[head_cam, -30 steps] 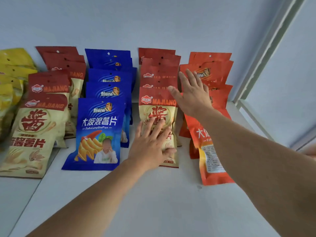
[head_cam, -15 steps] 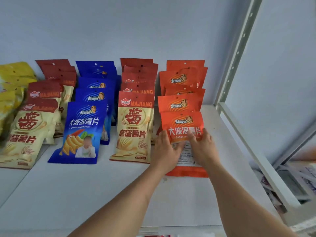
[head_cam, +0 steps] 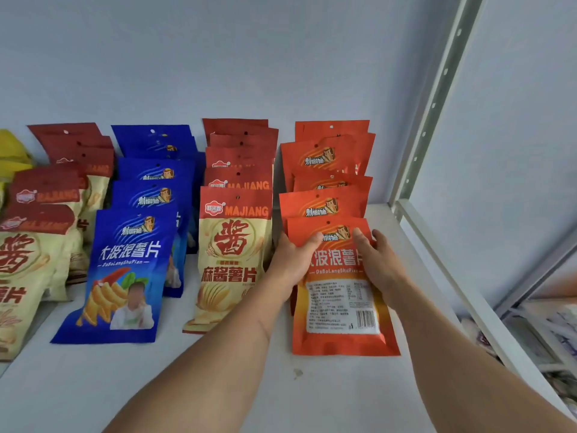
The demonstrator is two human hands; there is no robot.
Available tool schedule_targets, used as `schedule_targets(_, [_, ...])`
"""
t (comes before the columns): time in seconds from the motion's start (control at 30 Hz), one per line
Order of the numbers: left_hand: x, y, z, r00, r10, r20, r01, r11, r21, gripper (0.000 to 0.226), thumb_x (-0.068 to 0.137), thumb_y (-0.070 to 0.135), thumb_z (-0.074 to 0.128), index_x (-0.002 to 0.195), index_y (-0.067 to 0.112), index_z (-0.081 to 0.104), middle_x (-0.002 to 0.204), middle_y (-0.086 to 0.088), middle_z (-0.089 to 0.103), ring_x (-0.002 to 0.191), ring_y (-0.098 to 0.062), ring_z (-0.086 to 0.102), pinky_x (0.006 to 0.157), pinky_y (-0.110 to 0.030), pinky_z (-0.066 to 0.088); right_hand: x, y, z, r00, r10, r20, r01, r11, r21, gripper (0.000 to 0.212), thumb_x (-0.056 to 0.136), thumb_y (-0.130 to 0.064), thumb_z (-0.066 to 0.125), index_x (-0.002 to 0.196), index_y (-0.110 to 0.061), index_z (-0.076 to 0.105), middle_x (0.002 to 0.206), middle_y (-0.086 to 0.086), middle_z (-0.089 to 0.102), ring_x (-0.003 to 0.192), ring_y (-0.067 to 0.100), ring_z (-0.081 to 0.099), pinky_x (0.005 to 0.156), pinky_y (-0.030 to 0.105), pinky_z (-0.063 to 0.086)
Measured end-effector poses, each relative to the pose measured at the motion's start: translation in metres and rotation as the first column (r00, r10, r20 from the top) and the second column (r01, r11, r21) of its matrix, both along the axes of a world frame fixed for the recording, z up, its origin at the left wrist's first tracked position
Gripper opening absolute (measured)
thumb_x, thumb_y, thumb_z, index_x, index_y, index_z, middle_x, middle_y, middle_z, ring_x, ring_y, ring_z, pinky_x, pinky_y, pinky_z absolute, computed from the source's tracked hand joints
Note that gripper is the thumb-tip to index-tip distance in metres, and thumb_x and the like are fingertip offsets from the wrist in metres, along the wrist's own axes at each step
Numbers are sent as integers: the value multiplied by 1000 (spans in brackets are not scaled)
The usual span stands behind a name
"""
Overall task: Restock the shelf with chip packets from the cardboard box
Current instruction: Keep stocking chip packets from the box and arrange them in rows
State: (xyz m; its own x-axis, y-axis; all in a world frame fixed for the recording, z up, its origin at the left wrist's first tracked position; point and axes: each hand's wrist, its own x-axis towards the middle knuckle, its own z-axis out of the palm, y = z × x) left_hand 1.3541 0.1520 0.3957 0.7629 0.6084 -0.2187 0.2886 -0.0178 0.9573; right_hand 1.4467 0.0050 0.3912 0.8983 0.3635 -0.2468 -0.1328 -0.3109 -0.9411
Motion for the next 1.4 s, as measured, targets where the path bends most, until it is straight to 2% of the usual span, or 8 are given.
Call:
schedule_targets(0.6, [54,35,3,971,-52,234,64,997,-46,47,86,49,75,127,33,58,112,5,76,94,-13,76,84,-35,61,57,38,-7,998,-38,59,17,945,326,45,92,-51,65,128,-25,55,106,4,75,87,24,76,78,46,63])
schedule_targets(0.83, [56,31,3,993,24,117,-34,996,79,62,87,55,69,138,28,47,122,4,69,90,-3,68,64,-15,49,65,47,-14,988,-38,153,9,981,191,55,90,-61,61,135,-32,48,108,-3,74,79,13,76,74,41,64])
schedule_targets(0.97, [52,22,14,996,81,45,-88,978,190,96,89,62,60,161,22,10,152,-2,47,126,-22,59,88,-30,54,66,47,-14,980,-70,185,35,983,183,54,92,-58,60,137,-29,48,111,-3,72,79,11,75,69,33,62])
schedule_targets(1.03, [44,9,18,992,125,-21,-102,888,448,95,94,65,49,161,17,1,165,-8,26,147,-26,36,115,-41,40,66,48,-14,976,-88,200,53,983,174,55,93,-57,60,138,-28,47,113,-5,70,81,10,74,66,28,60])
schedule_targets(1.13, [16,-31,5,995,90,-31,-17,490,872,77,98,68,29,157,19,29,164,-8,29,150,-31,29,120,-51,27,67,49,-15,968,-94,234,59,987,152,54,91,-59,61,133,-26,50,120,-1,70,88,7,72,72,28,58])
schedule_targets(1.2, [6,-47,-14,988,11,-151,139,328,934,73,97,71,25,148,25,47,158,-8,42,145,-37,39,114,-60,32,68,50,-13,942,-95,321,101,995,-4,77,83,-74,56,142,-28,41,141,4,58,116,16,65,97,42,54])
schedule_targets(1.27, [3,-47,-29,958,6,-285,273,275,922,76,95,77,24,148,28,48,157,-7,44,145,-39,38,114,-64,30,70,52,-1,825,-1,565,211,928,-308,90,85,-80,45,155,-29,19,162,4,29,148,25,31,121,49,23])
schedule_targets(1.4, [7,-32,-31,929,-12,-369,365,179,914,81,92,81,10,157,34,19,168,-6,21,154,-38,15,120,-63,6,89,68,49,554,263,790,259,847,-464,79,94,-74,29,159,-34,7,169,-1,1,155,23,-3,123,48,4])
